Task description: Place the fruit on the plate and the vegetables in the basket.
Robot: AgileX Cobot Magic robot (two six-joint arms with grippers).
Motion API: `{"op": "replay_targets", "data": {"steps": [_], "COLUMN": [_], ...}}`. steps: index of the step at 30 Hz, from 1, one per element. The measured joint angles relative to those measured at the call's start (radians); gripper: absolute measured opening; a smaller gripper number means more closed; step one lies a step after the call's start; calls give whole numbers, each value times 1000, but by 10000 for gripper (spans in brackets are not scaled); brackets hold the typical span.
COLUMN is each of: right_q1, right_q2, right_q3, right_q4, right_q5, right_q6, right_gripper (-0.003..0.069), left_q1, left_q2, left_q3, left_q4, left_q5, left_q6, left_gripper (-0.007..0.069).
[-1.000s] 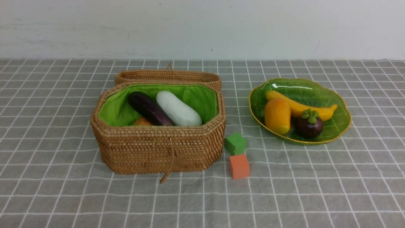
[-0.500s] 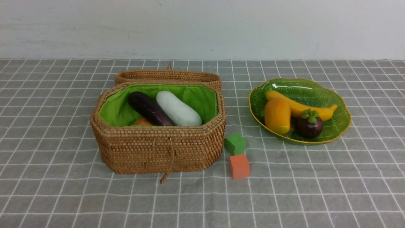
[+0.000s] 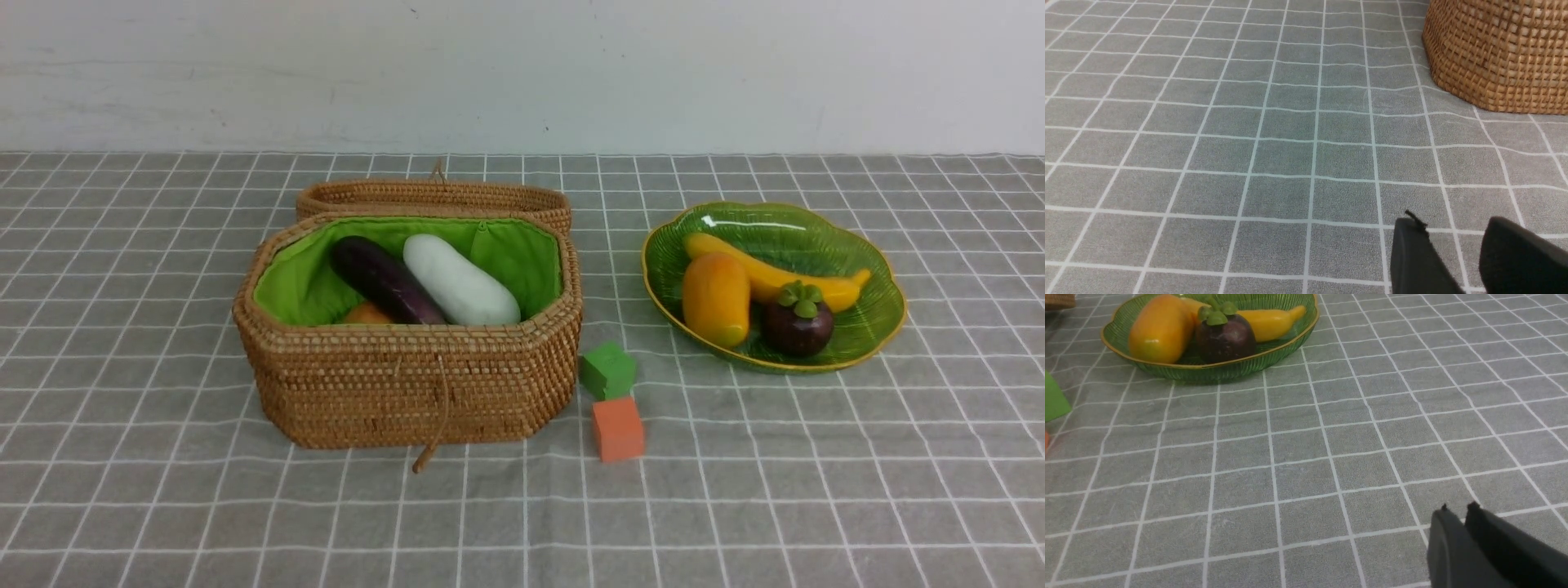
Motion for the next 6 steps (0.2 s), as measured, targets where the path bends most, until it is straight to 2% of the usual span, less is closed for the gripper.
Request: {"op": "replay_targets", "data": {"steps": [6], "right_q1": [0], "right_q2": [0], "right_q3": [0], "right_q4": [0], "right_q5": [0], "right_q6": [6], "right_gripper": [76], "left_q1": [0], "left_q2": [0], "left_q3": [0], "left_q4": [0], "left_q5": [0], "left_q6": [0], "left_gripper": [237]}}
